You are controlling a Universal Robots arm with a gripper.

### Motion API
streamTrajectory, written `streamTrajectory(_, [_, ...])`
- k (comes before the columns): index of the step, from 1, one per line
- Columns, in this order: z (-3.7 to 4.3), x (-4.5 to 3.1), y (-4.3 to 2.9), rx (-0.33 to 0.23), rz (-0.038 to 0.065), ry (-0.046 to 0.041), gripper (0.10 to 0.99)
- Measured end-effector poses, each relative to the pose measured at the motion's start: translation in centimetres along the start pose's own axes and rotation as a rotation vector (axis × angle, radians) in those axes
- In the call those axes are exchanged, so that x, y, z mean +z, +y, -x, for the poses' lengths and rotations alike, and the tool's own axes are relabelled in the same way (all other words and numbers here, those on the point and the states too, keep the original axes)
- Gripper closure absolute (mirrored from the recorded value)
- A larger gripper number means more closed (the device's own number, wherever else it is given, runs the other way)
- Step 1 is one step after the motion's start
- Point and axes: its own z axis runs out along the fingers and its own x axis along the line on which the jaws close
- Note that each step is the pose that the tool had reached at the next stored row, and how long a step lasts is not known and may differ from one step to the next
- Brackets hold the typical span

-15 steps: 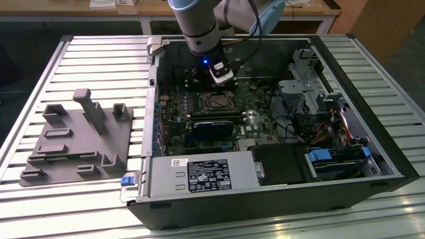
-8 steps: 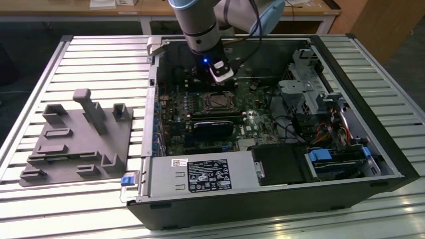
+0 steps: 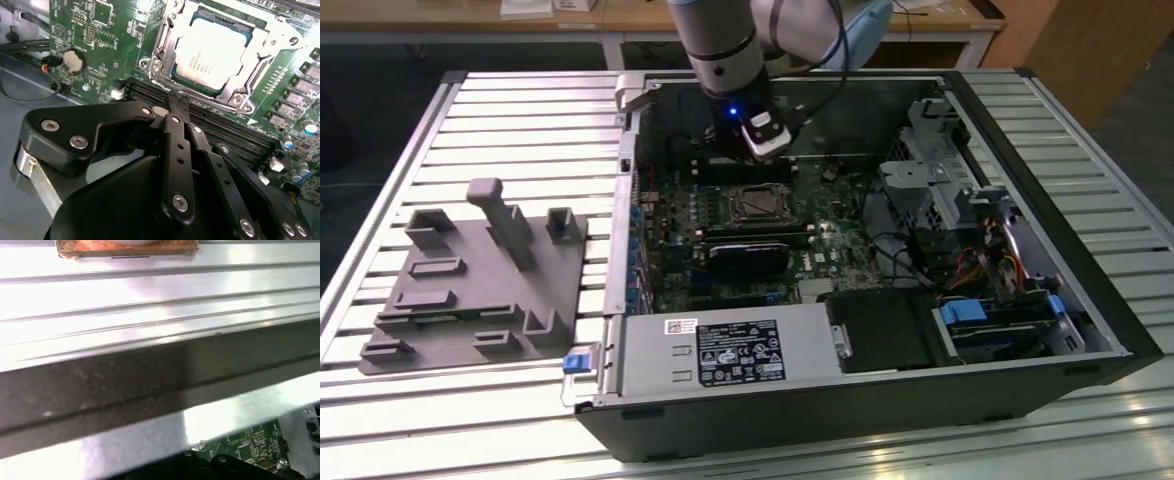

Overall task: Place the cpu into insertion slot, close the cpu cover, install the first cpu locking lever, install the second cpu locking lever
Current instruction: 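Install the first cpu locking lever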

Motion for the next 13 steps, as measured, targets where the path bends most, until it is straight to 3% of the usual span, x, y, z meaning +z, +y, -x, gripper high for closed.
streamTrajectory(8, [0.06, -0.16, 0.03, 0.000, 0.000, 0.0027, 0.980])
streamTrajectory(12, [0.42, -0.01, 0.10, 0.003, -0.020, 0.0491, 0.980])
streamTrajectory(13, [0.57, 0.05, 0.13, 0.003, -0.025, 0.0574, 0.980])
